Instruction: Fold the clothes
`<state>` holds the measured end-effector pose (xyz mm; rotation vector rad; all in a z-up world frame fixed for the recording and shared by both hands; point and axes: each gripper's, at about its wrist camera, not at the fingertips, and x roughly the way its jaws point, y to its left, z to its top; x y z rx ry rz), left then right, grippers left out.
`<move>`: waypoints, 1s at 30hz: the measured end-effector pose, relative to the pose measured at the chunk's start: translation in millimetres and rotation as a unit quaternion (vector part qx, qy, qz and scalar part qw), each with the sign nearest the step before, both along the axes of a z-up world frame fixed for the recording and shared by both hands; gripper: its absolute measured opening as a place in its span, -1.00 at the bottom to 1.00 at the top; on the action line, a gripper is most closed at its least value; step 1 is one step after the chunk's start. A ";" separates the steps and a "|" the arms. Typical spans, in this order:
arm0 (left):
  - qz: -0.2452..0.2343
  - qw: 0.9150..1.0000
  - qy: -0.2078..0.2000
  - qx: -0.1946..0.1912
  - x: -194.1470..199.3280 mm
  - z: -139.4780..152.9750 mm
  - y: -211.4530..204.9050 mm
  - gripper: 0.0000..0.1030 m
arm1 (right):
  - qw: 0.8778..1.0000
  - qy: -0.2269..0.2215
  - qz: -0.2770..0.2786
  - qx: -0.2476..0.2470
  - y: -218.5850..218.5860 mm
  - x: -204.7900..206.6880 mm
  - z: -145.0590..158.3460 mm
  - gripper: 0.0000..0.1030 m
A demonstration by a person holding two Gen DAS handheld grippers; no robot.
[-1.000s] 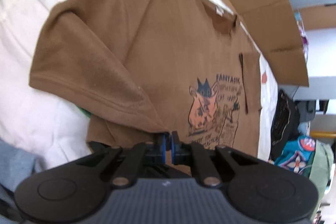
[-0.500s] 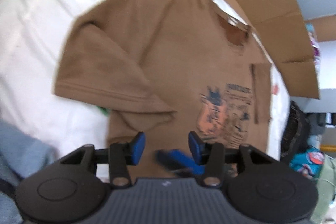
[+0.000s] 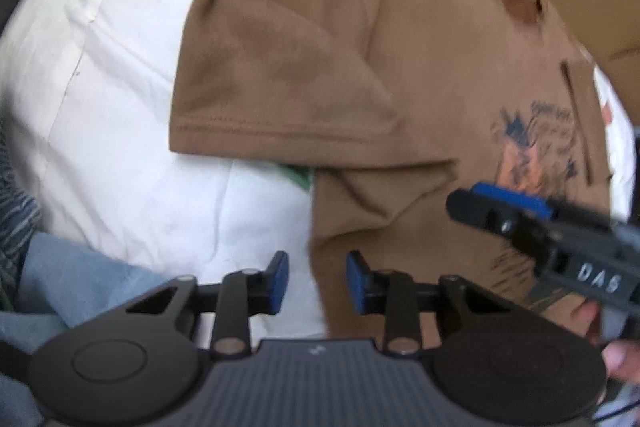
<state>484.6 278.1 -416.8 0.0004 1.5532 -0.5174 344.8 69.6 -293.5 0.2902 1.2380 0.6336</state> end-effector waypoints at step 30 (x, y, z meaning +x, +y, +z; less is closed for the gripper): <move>0.050 0.998 -0.018 0.022 6.9 2.6 14.0 -0.91 | 0.996 0.054 0.054 -0.037 9.0 4.6 -14.4 -0.95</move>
